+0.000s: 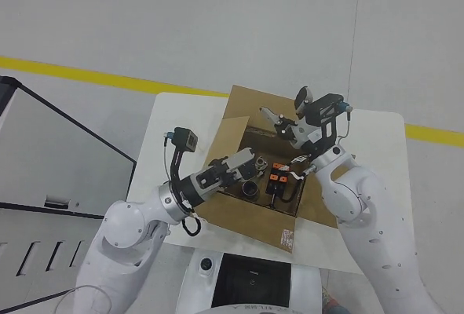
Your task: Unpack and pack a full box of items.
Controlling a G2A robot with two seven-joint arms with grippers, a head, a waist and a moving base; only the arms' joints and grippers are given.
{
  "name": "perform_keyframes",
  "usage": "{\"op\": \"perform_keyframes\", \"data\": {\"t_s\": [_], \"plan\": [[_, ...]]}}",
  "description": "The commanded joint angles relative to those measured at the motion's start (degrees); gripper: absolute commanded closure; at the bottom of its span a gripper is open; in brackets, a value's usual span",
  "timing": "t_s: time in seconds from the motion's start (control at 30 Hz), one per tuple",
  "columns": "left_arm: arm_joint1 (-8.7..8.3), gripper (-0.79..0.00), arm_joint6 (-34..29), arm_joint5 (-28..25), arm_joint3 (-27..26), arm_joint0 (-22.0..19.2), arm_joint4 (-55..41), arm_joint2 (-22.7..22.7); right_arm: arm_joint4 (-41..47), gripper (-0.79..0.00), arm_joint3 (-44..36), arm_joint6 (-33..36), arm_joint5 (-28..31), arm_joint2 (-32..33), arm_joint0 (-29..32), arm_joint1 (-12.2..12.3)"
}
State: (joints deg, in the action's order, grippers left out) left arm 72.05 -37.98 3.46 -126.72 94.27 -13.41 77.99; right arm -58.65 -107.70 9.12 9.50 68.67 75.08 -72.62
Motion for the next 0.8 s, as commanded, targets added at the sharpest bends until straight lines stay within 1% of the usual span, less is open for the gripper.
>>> {"op": "perform_keyframes", "data": {"t_s": [0.0,0.03,0.07,0.1,0.13,0.2,0.23,0.27,0.3,0.37,0.4,0.43,0.47,0.5,0.6,0.63,0.7,0.77], "plan": [[-0.11,-0.785,-0.3,-0.9,0.6,0.0,0.5,-0.3,0.7,-0.782,-0.8,-1.5,0.2,0.7,1.1,0.0],[-0.18,-0.785,-0.6,-1.5,1.0,0.1,0.8,-0.4,1.1,-0.733,-1.0,-1.9,0.4,1.4,1.5,0.1],[-0.22,-0.785,-0.3,-2.1,1.5,0.5,1.0,-0.4,0.9,-0.659,-1.2,-2.5,0.4,2.2,2.0,0.2],[-0.27,-0.677,-0.3,-2.7,2.2,0.8,1.3,-0.6,0.7,-0.579,-1.4,-2.7,0.4,3.0,2.7,0.3],[-0.36,-0.622,-0.9,-3.3,2.8,1.2,1.9,-1.0,0.7,-0.570,-1.6,-3.1,0.4,3.9,3.4,0.4],[-0.48,-0.723,-1.9,-4.4,3.9,2.4,2.6,-2.2,1.1,-0.542,-1.6,-4.3,0.4,6.0,4.9,0.6],[-0.55,-0.770,-2.4,-5.3,4.7,3.0,3.1,-2.8,1.8,-0.536,-1.6,-4.6,0.9,7.0,5.7,0.7],[-0.58,-0.785,-2.4,-6.1,5.3,3.6,3.1,-3.3,2.7,-0.662,-1.7,-4.8,1.7,7.9,6.4,0.9],[-0.61,-0.785,-2.7,-6.7,5.8,3.9,2.9,-3.8,2.9,-0.714,-1.8,-5.0,3.0,8.7,6.9,1.0],[-0.64,-0.785,-2.7,-7.3,5.9,4.3,2.1,-4.3,1.0,-0.428,-2.1,-6.0,5.1,10.0,7.9,1.3],[-0.64,-0.785,-2.7,-7.3,5.9,4.3,2.1,-4.3,0.4,-0.360,-2.4,-6.4,5.9,10.3,8.3,1.4],[-0.64,-0.785,-2.7,-7.3,5.9,4.3,2.1,-4.3,-0.3,-0.354,-2.9,-6.7,6.8,10.4,8.6,1.5],[-0.64,-0.785,-2.7,-7.3,5.9,4.3,2.1,-4.3,-1.4,-0.376,-3.3,-6.8,7.7,10.6,8.9,1.6],[-0.64,-0.785,-2.7,-7.3,5.9,4.3,2.1,-4.3,-1.8,-0.613,-3.4,-6.9,7.9,10.6,8.9,1.6],[-0.64,-0.785,-2.7,-7.3,5.9,4.3,2.1,-4.3,-1.8,-0.613,-3.4,-6.9,7.9,10.6,8.9,1.6],[-0.64,-0.785,-2.6,-7.2,6.1,4.3,2.0,-4.5,-1.8,-0.785,-3.4,-6.9,7.9,10.6,8.9,1.6],[-0.78,-0.785,-2.5,-8.1,7.5,3.8,4.4,-4.9,-0.9,-0.785,-3.1,-6.3,8.2,10.4,9.0,1.6],[-0.87,-0.785,-1.1,-8.8,9.2,3.9,7.7,-5.5,-0.8,-0.785,-2.8,-6.1,7.3,10.8,9.2,1.6]]}}
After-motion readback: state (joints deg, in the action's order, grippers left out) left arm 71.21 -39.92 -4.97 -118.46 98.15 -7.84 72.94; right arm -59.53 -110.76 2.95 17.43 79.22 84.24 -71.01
